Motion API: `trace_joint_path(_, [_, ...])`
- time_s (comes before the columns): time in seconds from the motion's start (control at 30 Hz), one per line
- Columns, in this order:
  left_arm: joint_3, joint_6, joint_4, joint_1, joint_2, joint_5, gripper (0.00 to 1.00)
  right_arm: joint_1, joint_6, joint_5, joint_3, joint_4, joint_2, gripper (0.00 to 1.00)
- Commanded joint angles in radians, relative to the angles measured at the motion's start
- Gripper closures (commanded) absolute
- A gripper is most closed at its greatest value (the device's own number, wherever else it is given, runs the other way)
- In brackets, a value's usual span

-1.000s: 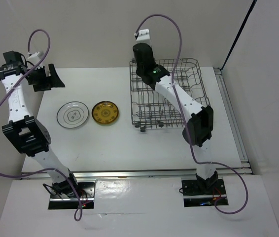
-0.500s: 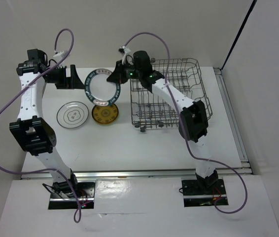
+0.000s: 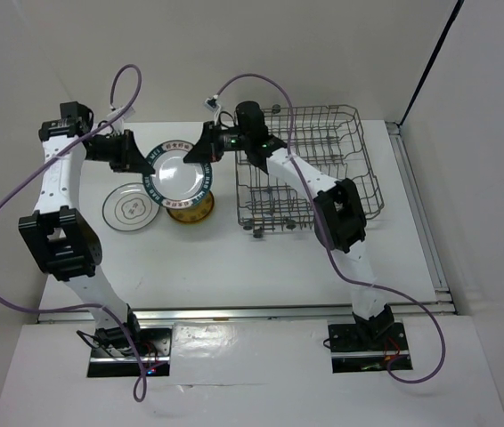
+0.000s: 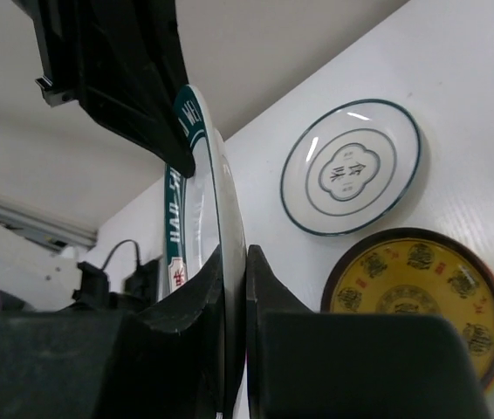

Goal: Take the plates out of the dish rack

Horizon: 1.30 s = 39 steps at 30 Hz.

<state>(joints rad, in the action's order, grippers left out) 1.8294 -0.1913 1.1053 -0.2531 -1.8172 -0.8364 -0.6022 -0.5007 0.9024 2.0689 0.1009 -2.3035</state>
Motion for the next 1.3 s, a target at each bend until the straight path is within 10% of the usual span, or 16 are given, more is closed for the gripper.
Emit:
trace_joint_path(0.0, [0.019, -0.04, 0.033, -0.014, -0.011, -0.047, 1.0, -0.002, -0.045, 0.098, 0.053, 0.099, 0.019, 1.0])
trace_joint_path(0.13, [0.039, -0.053, 0.054, -0.014, -0.021, -0.063, 1.0, -0.002, -0.012, 0.05, 0.065, 0.019, 0.019, 1.0])
trace_joint_path(0.3, [0.018, 0.087, -0.031, -0.084, -0.011, 0.122, 1.0, -0.002, 0.122, -0.121, 0.138, -0.185, 0.038, 0.36])
trace_joint_path(0.4, [0.005, 0.179, -0.088, -0.17, -0.011, 0.271, 1.0, -0.002, 0.188, -0.356, 0.12, -0.297, 0.091, 0.28])
trace_joint_path(1.07, [-0.203, 0.225, -0.22, -0.307, -0.206, 0.355, 1.0, 0.016, 0.28, -0.533, 0.01, -0.388, 0.219, 0.26])
trace_joint_path(1.27, [-0.185, 0.214, -0.193, -0.307, -0.222, 0.355, 0.45, 0.016, 0.289, -0.522, 0.0, -0.397, 0.228, 0.25])
